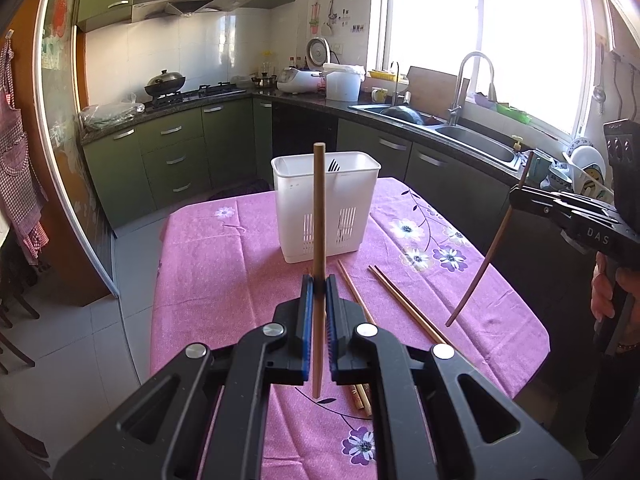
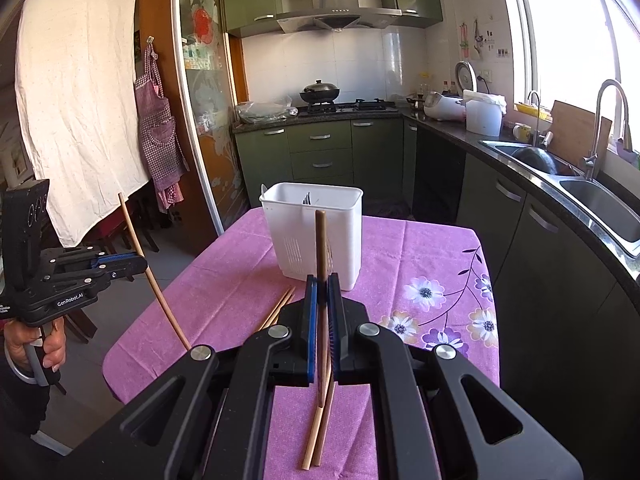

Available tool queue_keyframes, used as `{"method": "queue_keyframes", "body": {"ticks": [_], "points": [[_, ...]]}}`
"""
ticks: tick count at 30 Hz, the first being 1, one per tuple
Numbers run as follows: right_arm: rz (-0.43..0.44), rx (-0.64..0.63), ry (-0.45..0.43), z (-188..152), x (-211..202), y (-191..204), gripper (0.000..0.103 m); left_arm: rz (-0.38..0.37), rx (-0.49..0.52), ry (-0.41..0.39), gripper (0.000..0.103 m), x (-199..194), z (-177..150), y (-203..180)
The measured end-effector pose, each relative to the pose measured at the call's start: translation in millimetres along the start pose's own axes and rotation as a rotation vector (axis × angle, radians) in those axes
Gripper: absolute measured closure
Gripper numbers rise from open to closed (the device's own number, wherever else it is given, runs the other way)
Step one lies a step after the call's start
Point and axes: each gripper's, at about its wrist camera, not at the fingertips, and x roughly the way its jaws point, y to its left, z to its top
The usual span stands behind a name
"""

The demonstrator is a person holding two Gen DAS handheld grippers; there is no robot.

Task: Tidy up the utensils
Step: 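Carry both held chopsticks over the white basket and insert them upright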

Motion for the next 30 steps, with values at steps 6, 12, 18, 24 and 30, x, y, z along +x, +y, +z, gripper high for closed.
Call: {"method": "queue_keyframes", "body": {"ticks": [6, 12, 18, 24, 30], "points": [[0.015, -0.018, -0.036, 42.6, 4.7, 5.4, 0.097, -0.021, 0.017, -0.029, 0.097, -6.5, 34.1, -1.4], [0.037, -0.003, -0.121, 103.8, 14.2, 1.0, 0.097, -0.038, 0.028, -0.095, 0.097, -11.6, 92.3, -1.4], [0.026, 0.002, -0.233, 153.2, 22.3, -3.8, 0.097, -0.027, 0.036, -0.223, 0.097, -14.7, 151.5, -4.4], [-0.027, 0.013, -0.278, 184.9, 57.5, -17.5, 0.097, -0.001, 0.028, -0.29, 0.097, 16.0, 188.6, -8.3], [-0.028, 0.031, -0.243, 189.3, 107.7, -26.8, 0.097, 0.039, -0.008, -0.276, 0.097, 67.7, 192.5, -1.3]]}}
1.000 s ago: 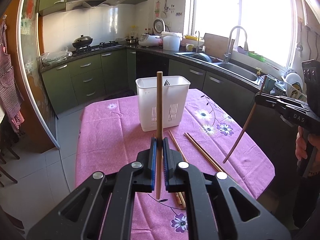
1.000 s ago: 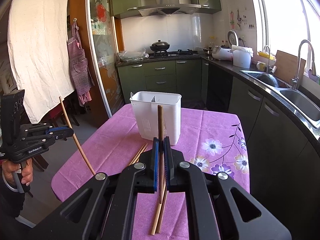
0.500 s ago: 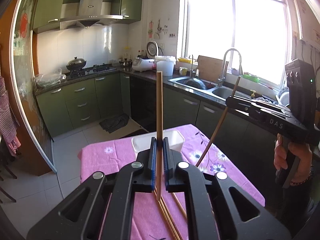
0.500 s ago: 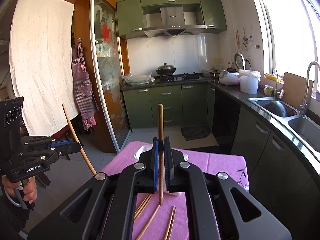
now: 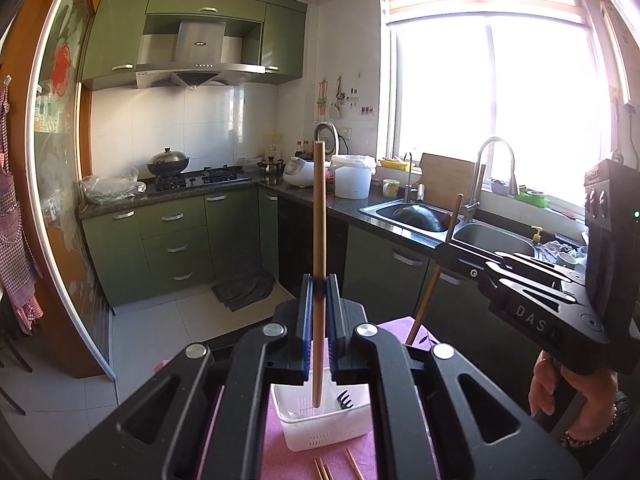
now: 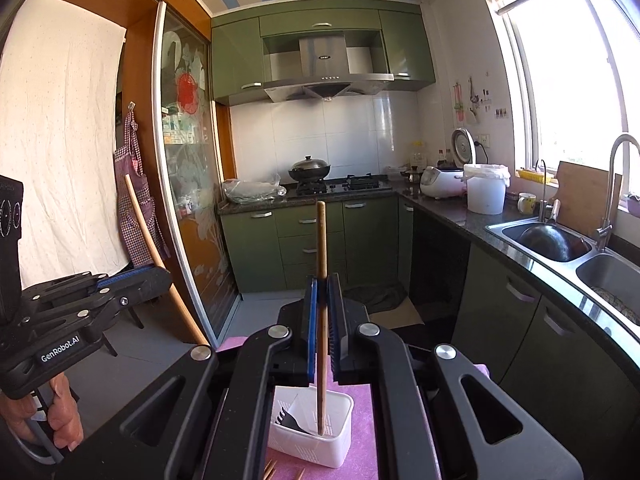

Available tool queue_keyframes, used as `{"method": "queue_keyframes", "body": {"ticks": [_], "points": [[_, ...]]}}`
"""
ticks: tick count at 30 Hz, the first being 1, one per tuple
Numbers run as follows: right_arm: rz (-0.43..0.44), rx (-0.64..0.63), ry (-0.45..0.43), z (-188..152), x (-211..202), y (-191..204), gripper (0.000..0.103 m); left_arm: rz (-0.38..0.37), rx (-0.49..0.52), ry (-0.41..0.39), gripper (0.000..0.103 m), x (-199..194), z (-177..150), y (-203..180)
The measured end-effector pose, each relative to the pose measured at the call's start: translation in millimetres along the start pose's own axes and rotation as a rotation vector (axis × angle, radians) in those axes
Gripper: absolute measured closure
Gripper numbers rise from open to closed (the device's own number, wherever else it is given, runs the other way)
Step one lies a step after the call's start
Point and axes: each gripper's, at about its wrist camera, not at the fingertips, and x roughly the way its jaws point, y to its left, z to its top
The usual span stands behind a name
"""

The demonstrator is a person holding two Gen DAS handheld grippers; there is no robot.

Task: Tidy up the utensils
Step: 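Carry both held chopsticks over the white basket and insert them upright, then open both tools to release the chopsticks into the basket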

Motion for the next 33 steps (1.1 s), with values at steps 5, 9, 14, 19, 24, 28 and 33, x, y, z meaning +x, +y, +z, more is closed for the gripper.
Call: {"method": "queue_keyframes", "body": {"ticks": [5, 9, 14, 19, 24, 28, 33], "points": [[0.005, 0.004, 0.065, -20.7, 26.6, -0.7, 0.097, 0.013, 0.003, 0.073, 0.097, 27.1, -20.6, 6.4], [0.008, -0.002, 0.112, -37.9, 39.2, 2.7, 0.097, 0.016, 0.01, 0.129, 0.097, 37.0, -37.3, 8.7], [0.011, -0.012, 0.135, -53.9, 40.2, 8.7, 0.096, 0.016, 0.007, 0.163, 0.096, 39.5, -51.4, 13.7], [0.019, -0.025, 0.113, -55.8, 10.9, 14.6, 0.094, 0.009, 0.002, 0.153, 0.096, 24.7, -50.0, 13.4], [0.01, -0.048, 0.141, -70.6, -29.6, 18.2, 0.091, -0.007, 0.016, 0.183, 0.095, 0.1, -57.1, 6.5], [-0.004, -0.068, 0.28, -111.5, -39.4, 15.5, 0.091, -0.035, 0.003, 0.297, 0.095, -8.4, -87.3, 3.6], [-0.029, -0.071, 0.46, -184.3, -33.3, 1.6, 0.091, -0.061, -0.037, 0.458, 0.095, -3.2, -145.8, 2.7]]}}
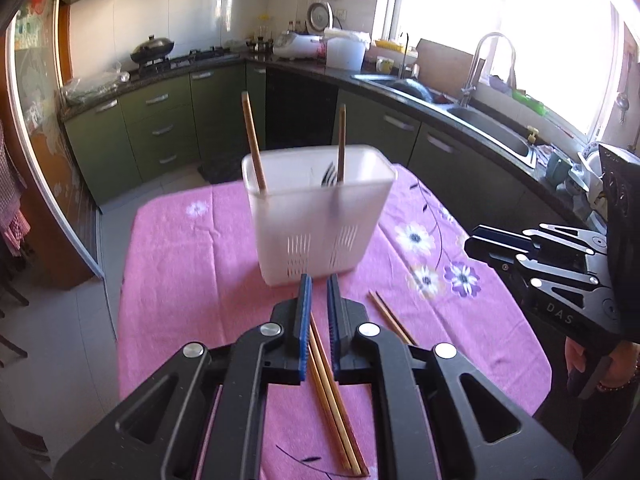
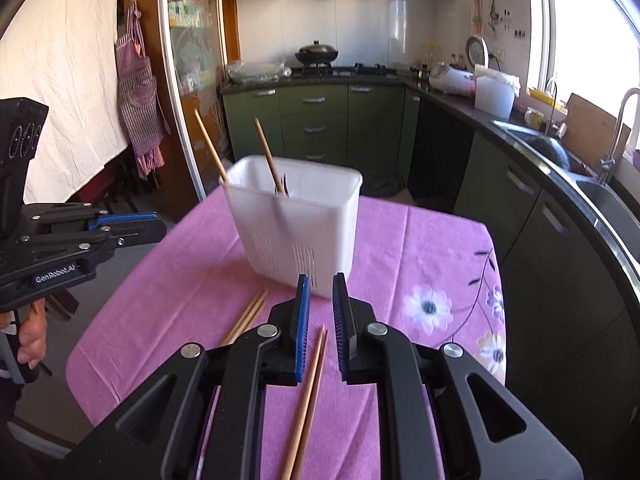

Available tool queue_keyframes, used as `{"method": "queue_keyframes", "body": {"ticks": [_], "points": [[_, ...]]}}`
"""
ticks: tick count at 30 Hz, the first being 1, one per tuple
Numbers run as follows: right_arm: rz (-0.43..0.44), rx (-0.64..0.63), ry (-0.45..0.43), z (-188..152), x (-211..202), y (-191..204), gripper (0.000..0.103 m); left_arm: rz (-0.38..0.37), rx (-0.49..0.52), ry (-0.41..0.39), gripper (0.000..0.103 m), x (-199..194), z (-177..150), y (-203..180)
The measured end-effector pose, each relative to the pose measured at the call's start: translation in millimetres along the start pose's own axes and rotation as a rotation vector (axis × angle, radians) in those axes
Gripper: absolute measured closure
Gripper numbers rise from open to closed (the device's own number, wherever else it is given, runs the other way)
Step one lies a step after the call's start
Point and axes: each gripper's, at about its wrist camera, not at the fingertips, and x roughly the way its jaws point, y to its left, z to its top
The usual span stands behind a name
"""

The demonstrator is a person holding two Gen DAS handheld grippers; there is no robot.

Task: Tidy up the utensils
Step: 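Open both tools to release the chopsticks into the basket, then grasp a loose wooden chopstick with the left tool and lift it upright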

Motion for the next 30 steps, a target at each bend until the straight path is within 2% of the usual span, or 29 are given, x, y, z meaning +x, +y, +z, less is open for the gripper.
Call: {"method": "queue_keyframes", "body": {"ticks": [5, 6, 8, 12, 23, 30], "points": [[0.011, 0.041, 0.122, -43.9, 32.0, -13.7, 0.091, -0.009, -0.06, 0.155, 0.095, 45.4, -33.9, 4.6], [0.012, 0.046, 0.136, -49.1, 35.7, -15.2, 0.086, -0.011, -0.069, 0.186, 0.095, 54.3, -37.8, 6.8], [0.018, 0.052, 0.158, -54.8, 41.5, -18.1, 0.083, -0.008, -0.087, 0.238, 0.095, 70.8, -43.5, 10.1], [0.025, 0.057, 0.169, -58.3, 43.8, -21.9, 0.083, -0.016, -0.123, 0.325, 0.095, 97.6, -52.9, 14.9], [0.036, 0.076, 0.185, -59.7, 45.5, -27.8, 0.083, 0.018, -0.096, 0.375, 0.095, 121.1, -52.7, 8.4], [0.033, 0.084, 0.187, -60.5, 46.9, -32.6, 0.083, 0.069, -0.078, 0.404, 0.095, 132.8, -51.5, 6.3]]}}
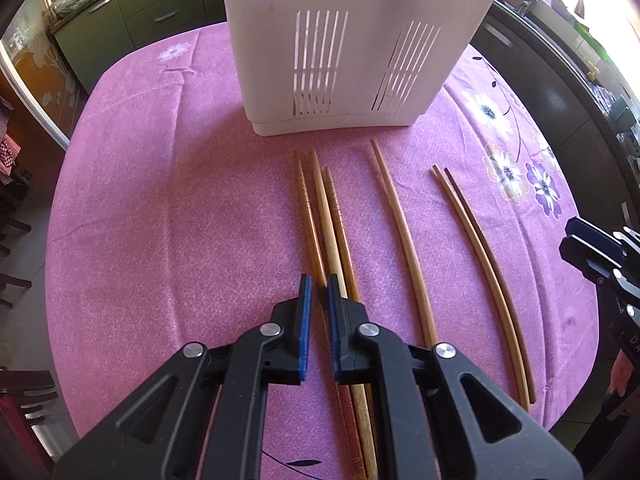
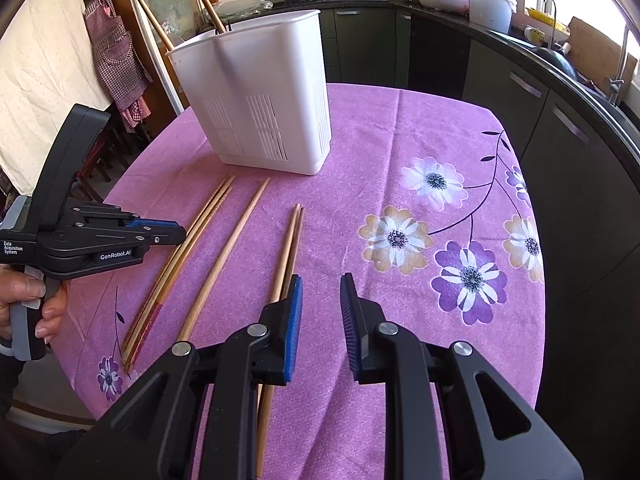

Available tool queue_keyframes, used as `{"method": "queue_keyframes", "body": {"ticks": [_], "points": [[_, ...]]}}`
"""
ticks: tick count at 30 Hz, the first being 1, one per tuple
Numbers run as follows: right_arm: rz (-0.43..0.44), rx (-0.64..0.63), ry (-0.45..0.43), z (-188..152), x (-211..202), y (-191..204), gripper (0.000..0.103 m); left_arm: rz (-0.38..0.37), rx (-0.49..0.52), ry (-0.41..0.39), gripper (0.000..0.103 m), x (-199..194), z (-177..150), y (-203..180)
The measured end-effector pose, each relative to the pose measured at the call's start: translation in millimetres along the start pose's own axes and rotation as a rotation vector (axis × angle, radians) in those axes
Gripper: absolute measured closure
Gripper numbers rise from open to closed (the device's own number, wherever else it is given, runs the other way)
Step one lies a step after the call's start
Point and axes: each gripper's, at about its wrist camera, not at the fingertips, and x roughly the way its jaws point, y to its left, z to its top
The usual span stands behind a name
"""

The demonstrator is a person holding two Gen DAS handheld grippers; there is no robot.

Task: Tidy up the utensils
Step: 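Grasp a loose wooden chopstick with the left tool and lift it upright, then grasp another wooden chopstick with the right tool and lift it upright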

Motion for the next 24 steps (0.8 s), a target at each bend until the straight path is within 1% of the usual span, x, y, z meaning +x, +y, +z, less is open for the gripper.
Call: {"method": "queue_keyframes", "body": {"ticks": [6, 11, 13, 17, 19, 21, 24], "points": [[0.003, -0.003, 0.008, -0.6, 2.4, 1.6, 0.083, 0.032, 0.011, 0.013, 0.095, 5.9, 4.2, -5.9], [0.004, -0.02, 0.025, -0.1, 6.3, 6.0, 0.083, 0.02, 0.004, 0.003, 0.096, 6.3, 4.1, -4.3], [0.006, -0.022, 0.032, 0.2, 7.8, 6.6, 0.083, 0.015, -0.006, -0.013, 0.096, 2.5, 1.1, 0.9], [0.034, -0.017, 0.055, 0.8, 14.6, 7.1, 0.083, -0.013, -0.026, -0.092, 0.096, -20.8, -5.1, 12.9], [0.047, -0.022, 0.072, 1.0, 19.2, 9.7, 0.083, -0.034, -0.035, -0.151, 0.096, -39.1, -9.8, 18.1], [0.066, -0.022, 0.09, 2.4, 25.0, 11.9, 0.083, -0.038, -0.042, -0.224, 0.096, -60.0, -16.9, 22.8], [0.089, -0.01, 0.116, 5.8, 35.1, 13.0, 0.083, -0.023, -0.039, -0.323, 0.096, -87.1, -29.7, 26.2]]}}
